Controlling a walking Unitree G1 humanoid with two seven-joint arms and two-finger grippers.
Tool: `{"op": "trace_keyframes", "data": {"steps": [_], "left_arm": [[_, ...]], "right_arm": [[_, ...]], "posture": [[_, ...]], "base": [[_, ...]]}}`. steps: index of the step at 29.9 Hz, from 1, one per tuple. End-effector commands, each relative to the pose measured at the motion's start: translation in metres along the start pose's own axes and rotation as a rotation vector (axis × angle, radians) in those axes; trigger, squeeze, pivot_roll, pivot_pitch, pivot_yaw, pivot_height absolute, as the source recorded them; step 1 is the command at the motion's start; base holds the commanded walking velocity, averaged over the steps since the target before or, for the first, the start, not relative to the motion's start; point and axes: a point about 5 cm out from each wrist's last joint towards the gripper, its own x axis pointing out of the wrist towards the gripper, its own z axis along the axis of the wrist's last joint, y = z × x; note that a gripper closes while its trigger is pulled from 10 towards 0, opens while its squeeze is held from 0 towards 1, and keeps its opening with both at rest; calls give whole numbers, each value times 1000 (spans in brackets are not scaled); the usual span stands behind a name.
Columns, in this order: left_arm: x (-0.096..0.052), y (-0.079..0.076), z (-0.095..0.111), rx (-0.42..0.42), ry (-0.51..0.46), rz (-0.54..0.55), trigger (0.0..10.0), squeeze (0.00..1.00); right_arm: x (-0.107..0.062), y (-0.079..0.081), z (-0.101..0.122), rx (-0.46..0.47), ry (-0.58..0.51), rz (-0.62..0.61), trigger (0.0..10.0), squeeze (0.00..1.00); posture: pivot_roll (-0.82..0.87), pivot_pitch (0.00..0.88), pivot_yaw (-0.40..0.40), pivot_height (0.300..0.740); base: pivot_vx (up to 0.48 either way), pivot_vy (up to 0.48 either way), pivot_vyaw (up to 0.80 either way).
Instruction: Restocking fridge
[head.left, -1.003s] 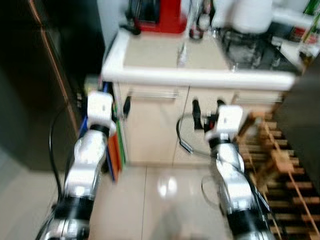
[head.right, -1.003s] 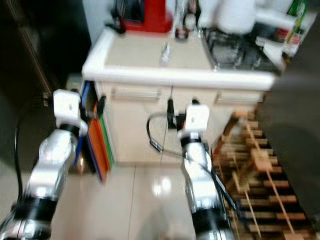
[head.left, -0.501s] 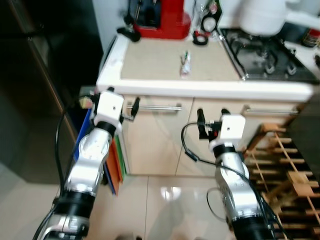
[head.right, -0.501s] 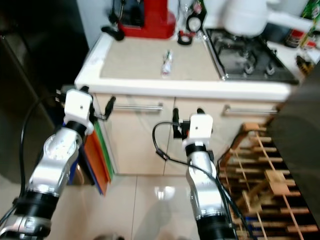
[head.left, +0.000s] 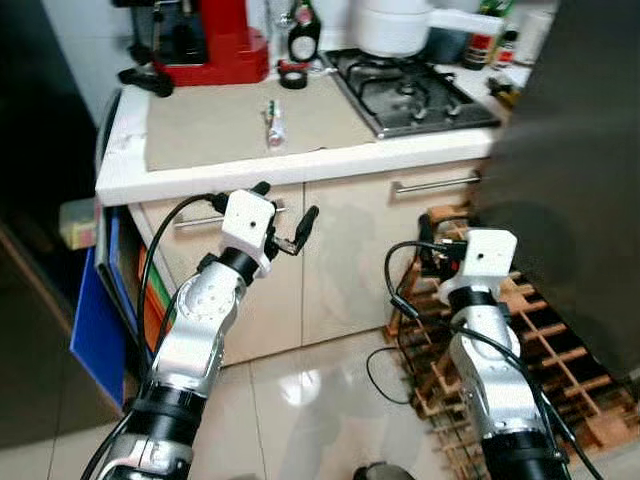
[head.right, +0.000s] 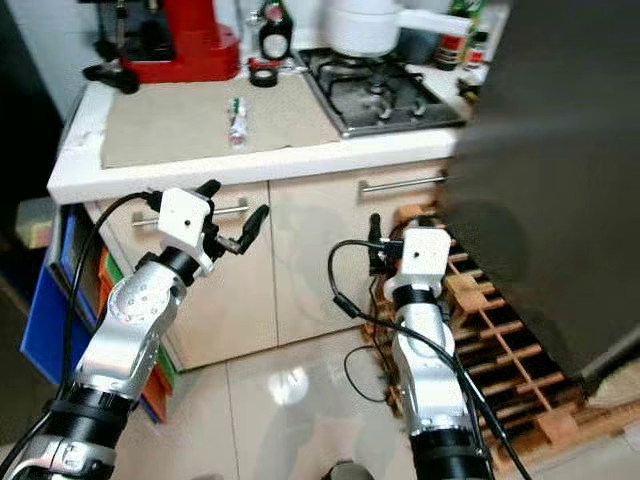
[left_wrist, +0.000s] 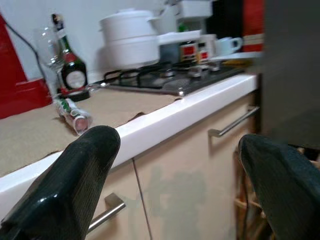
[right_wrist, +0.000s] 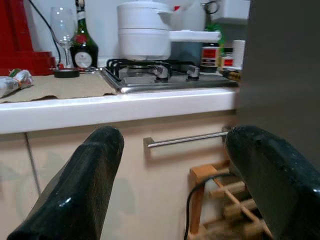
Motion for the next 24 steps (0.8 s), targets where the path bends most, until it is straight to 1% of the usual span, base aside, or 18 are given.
{"op": "trace_keyframes", "data": {"steps": [1,7,9,11,18,19,20,21,22,24], "left_arm": [[0,6,4,9,-14,-1,10000,0],[2,5,4,18,-8,-18,10000,0],[2,3,4,57,-11,-31,10000,0],[2,2,3,68,-2,-39,10000,0],[2,1,2,40,-4,-38,10000,0],[2,2,0,22,12,-33,10000,0],[2,2,0,22,12,-33,10000,0],[3,3,-3,10,35,-25,10000,0],[-1,9,-15,-46,90,11,10000,0],[-9,22,-33,-165,158,107,10000,0]], "right_arm": [[3,7,1,12,1,15,10000,0],[4,7,2,11,-1,15,10000,0],[4,7,2,11,-1,13,10000,0],[5,8,2,9,-4,12,10000,0],[5,6,3,0,-19,-16,10000,0],[4,2,5,-3,-41,-51,10000,0],[4,2,5,-3,-41,-51,10000,0],[1,-1,7,-4,-53,-65,10000,0],[-7,-4,7,-15,-73,-80,10000,0],[-16,-10,3,-21,-66,-105,10000,0]], "posture": [[-37,0,2,732],[-38,0,4,732],[-38,0,4,732],[-40,0,6,732],[-41,0,11,732],[-41,0,12,732],[-41,0,12,732],[-41,0,12,732],[-39,0,13,732],[-44,0,16,732]], "base": [[0,480,-675],[0,480,-679],[0,480,-681],[0,0,-681],[0,0,-679],[0,0,-681],[0,0,-681],[0,0,-681],[0,0,-681],[0,0,-681]]}}
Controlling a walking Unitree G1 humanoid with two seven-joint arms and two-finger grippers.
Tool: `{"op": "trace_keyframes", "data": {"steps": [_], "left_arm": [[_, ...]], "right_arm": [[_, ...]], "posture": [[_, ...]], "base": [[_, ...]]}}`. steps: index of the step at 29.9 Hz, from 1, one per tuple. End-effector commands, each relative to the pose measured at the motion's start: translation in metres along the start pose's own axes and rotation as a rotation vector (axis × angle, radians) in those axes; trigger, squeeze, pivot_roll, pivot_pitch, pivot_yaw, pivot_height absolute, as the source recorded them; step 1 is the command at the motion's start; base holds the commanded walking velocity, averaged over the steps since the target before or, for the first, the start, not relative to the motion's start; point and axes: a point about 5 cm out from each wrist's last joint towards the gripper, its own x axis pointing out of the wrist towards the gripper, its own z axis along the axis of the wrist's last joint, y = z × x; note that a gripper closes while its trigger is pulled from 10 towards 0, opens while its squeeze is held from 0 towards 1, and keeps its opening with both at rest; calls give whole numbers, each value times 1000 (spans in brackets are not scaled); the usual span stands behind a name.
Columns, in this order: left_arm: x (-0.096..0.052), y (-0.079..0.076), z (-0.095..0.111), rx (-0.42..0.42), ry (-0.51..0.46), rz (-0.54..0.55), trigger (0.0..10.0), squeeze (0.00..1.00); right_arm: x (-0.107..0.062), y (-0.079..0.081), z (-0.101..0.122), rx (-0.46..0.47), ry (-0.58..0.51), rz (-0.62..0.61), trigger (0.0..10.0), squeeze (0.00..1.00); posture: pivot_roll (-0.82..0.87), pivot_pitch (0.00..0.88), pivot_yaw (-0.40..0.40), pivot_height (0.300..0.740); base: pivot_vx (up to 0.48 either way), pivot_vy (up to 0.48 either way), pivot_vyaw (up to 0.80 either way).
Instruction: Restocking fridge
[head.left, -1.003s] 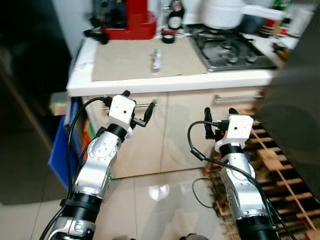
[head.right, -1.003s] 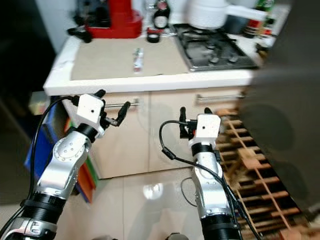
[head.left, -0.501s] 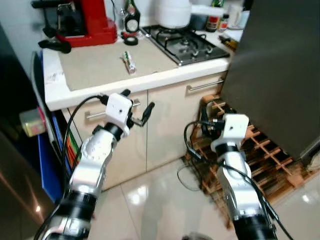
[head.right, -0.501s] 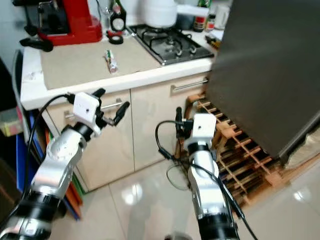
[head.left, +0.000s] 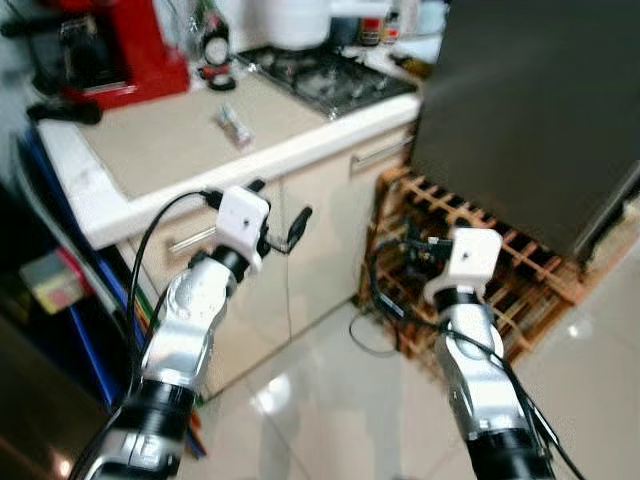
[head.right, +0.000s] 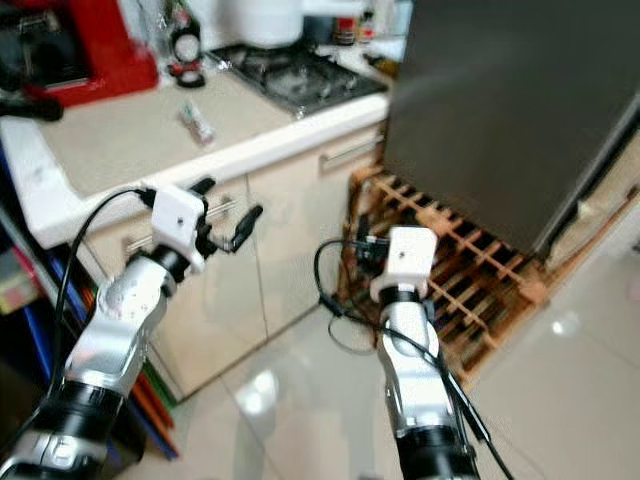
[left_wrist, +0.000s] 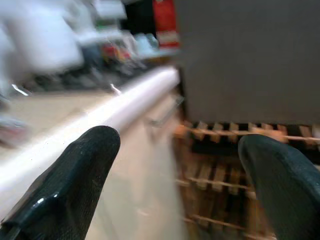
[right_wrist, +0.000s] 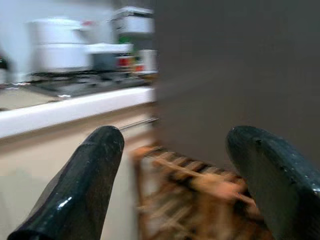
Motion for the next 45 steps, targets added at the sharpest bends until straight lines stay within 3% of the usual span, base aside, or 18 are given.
{"op": "trace_keyframes", "data": {"steps": [1,3,5,7,18,20,30,45], "left_arm": [[-8,19,-21,-122,88,106,10000,0],[-17,25,-34,-142,140,147,10000,0],[-23,21,-41,-56,168,127,10000,0],[-25,17,-41,-37,161,113,10000,0],[-40,3,-11,15,-25,25,10000,0],[-37,-3,-8,13,-36,-7,10000,0],[-28,-2,-16,-11,-1,28,10000,0],[-16,-10,-9,13,-39,-18,10000,0]], "right_arm": [[-6,-10,0,-14,-10,-39,10000,0],[-12,-15,-2,-40,-7,-50,10000,0],[-18,-19,-4,-44,-10,-68,10000,0],[-20,-21,-4,-49,-15,-74,10000,0],[-49,-40,-2,-147,-22,-104,10000,0],[-48,-41,-4,-137,-14,-118,10000,0],[-28,-38,0,-133,-31,-109,10000,0],[-18,-34,1,-131,-39,-92,10000,0]], "posture": [[-45,0,16,732],[-50,0,17,732],[-55,0,20,732],[-56,0,19,732],[-61,0,14,732],[-60,0,14,732],[-66,0,7,732],[-68,0,9,732]], "base": [[0,0,-681],[0,0,-722],[0,0,-372],[0,0,0],[0,-44,0],[0,-480,0],[0,-478,0],[0,-469,0]]}}
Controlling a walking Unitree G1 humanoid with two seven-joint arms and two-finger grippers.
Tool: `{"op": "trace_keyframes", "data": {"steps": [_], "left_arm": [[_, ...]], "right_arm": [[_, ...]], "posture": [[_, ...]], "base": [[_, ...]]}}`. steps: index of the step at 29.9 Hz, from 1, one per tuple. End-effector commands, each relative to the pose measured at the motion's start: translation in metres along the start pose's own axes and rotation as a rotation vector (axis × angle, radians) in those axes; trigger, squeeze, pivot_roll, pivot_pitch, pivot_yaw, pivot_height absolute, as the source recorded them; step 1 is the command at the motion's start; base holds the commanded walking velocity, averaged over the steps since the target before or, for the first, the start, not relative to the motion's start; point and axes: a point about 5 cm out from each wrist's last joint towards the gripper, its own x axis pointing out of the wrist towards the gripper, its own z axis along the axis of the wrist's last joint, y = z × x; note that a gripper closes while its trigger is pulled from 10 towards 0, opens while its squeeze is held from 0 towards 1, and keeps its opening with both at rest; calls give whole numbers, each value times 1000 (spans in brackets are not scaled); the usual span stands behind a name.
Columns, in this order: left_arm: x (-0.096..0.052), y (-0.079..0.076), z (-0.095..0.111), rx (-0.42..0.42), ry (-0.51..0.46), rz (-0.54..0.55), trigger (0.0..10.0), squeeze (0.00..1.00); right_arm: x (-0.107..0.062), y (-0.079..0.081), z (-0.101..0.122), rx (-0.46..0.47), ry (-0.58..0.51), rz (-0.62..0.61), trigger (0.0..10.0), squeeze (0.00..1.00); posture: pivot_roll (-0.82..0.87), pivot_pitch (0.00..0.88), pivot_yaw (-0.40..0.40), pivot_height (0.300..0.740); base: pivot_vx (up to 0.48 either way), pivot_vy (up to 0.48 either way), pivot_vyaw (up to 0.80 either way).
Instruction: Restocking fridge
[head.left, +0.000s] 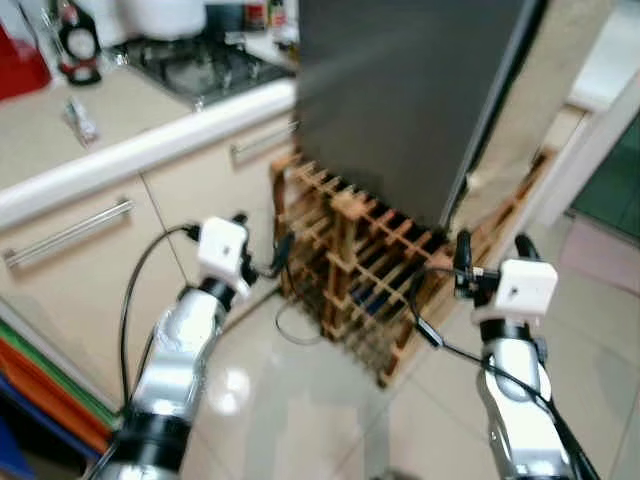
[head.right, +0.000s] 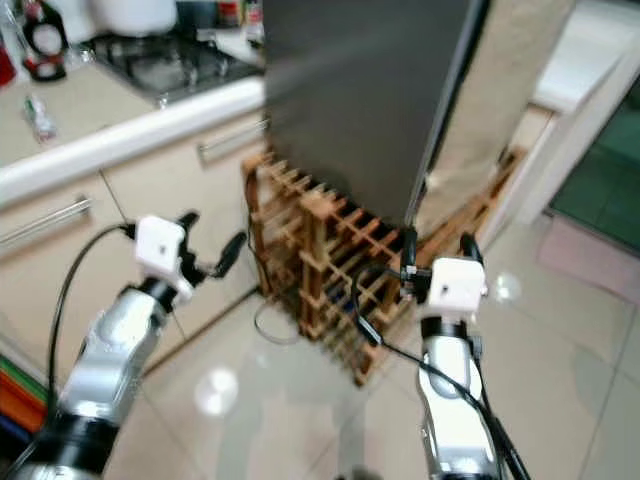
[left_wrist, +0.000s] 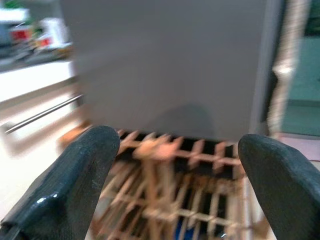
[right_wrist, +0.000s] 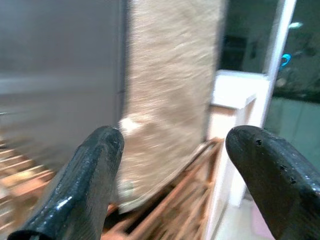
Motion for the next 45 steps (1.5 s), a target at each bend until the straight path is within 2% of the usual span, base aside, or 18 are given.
{"op": "trace_keyframes", "data": {"steps": [1,9,20,22,29,33,39,41,45], "left_arm": [[0,6,2,25,-6,11,10000,0],[5,7,1,15,-1,19,10000,0],[9,12,2,61,16,73,10000,0],[8,12,10,14,-38,88,10000,0],[13,10,23,-17,-99,139,10000,0],[14,11,23,-42,-88,159,10000,0],[13,10,17,-34,-62,151,10000,0],[16,5,14,16,-33,127,10000,0],[21,-1,12,0,-20,131,10000,0]], "right_arm": [[1,3,0,9,1,1,10000,0],[4,4,1,0,6,12,10000,0],[6,5,-1,-10,18,20,10000,0],[7,4,1,-11,7,11,10000,0],[8,4,3,-21,-4,15,10000,0],[10,5,2,-22,-1,20,10000,0],[10,4,2,-13,3,25,10000,0],[9,4,2,-15,7,44,10000,0],[7,3,2,-31,16,88,10000,0]], "posture": [[-70,0,9,732],[-81,0,2,732],[-78,0,6,732],[-78,0,7,732],[-76,0,6,732],[-76,0,5,732],[-82,0,4,732],[-99,0,-11,732],[-113,0,-34,732]], "base": [[0,-461,0],[75,-432,0],[0,0,-731],[240,0,0],[467,0,0],[433,125,0],[405,255,0],[141,0,0],[0,0,0]]}}
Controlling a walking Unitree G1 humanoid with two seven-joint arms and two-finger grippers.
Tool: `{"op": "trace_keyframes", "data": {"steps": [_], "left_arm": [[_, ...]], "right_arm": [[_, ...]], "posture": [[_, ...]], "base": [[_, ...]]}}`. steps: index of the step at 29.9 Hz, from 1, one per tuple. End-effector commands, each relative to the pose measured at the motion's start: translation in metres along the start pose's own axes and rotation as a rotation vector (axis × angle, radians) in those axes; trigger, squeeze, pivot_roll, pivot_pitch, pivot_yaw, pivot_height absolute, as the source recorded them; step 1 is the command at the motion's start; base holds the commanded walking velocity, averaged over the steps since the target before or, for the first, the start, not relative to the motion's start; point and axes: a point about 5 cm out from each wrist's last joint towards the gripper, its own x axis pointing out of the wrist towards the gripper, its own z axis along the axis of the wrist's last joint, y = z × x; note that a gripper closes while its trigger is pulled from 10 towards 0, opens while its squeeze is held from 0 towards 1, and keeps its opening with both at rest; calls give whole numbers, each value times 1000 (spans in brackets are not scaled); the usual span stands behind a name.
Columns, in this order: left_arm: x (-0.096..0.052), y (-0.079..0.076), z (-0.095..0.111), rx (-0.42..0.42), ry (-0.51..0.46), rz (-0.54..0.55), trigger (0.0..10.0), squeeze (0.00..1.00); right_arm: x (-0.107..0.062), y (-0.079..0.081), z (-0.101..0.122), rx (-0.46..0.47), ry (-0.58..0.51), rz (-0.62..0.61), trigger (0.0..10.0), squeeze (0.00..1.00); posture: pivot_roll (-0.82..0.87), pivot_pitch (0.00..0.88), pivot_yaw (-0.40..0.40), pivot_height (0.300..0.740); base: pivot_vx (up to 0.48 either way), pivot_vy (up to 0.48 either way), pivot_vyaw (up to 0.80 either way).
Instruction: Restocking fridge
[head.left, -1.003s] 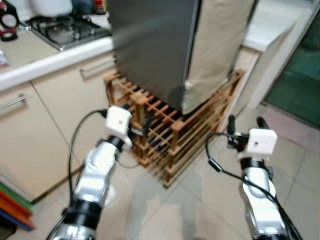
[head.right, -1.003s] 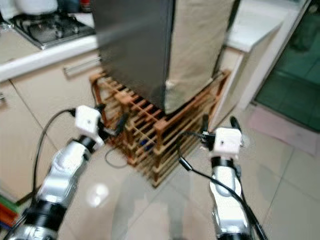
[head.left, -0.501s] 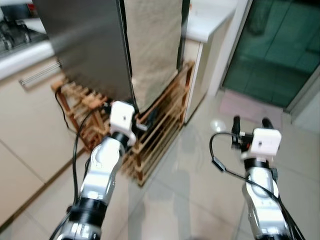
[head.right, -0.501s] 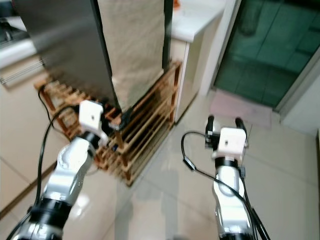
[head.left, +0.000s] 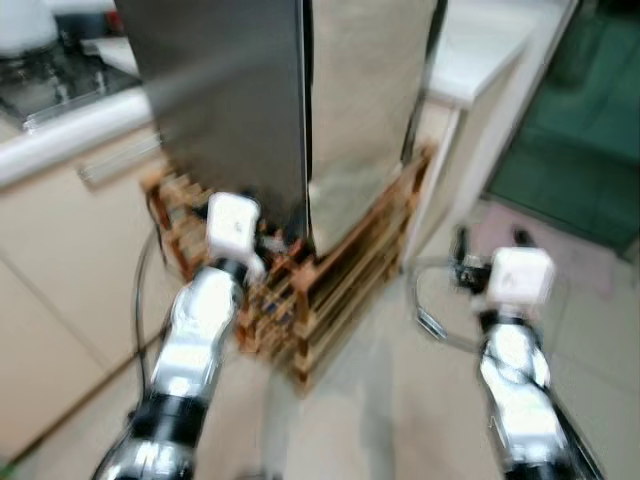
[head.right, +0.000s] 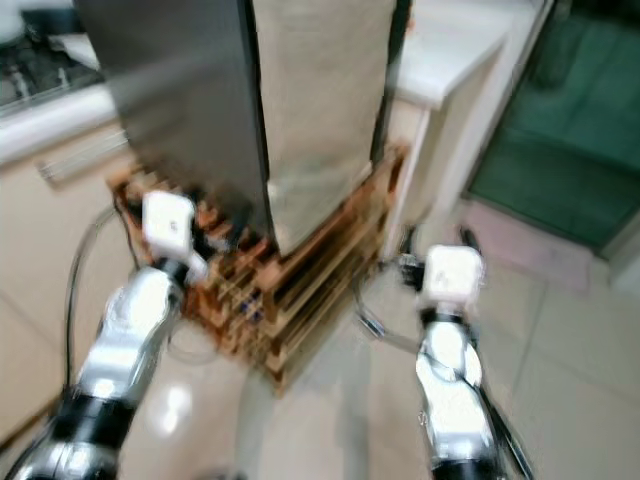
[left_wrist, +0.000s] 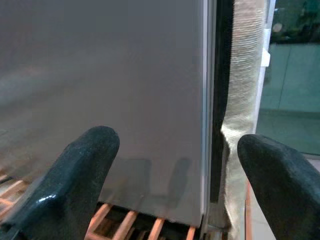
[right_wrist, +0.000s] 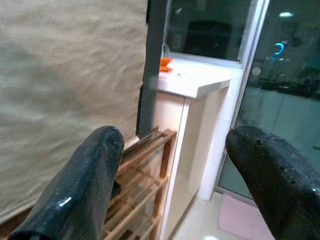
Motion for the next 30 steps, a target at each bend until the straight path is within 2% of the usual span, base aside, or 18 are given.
{"op": "trace_keyframes", "data": {"steps": [1,6,12,18,21,23,26,30], "left_arm": [[5,-12,0,-7,7,-33,10000,0],[7,-20,4,-65,-10,-73,10000,0],[9,-26,3,-38,2,-113,10000,0],[21,-44,14,-55,-10,-186,10000,0],[30,-56,20,-27,-21,-211,10000,0],[33,-56,21,-15,-20,-199,10000,0],[34,-54,23,-41,-34,-190,10000,0],[34,-54,25,-52,-47,-193,10000,0]], "right_arm": [[-2,-11,2,-7,-3,-18,10000,0],[0,-12,2,-4,5,-9,10000,0],[4,-9,3,3,2,-4,10000,0],[8,-8,3,15,1,-15,10000,0],[11,-10,5,4,-13,-37,10000,0],[12,-12,6,3,-15,-48,10000,0],[13,-14,6,3,-13,-57,10000,0],[11,-14,5,1,-11,-57,10000,0]], "posture": [[-113,0,-34,732],[-116,0,-34,732],[-116,0,-31,732],[-96,0,-33,732],[-100,0,-31,732],[-104,0,-27,732],[-108,0,-23,732],[-109,0,-23,732]], "base": [[0,0,0],[0,0,0],[0,0,0],[0,0,0],[0,0,0],[0,0,0],[0,0,0],[455,0,0]]}}
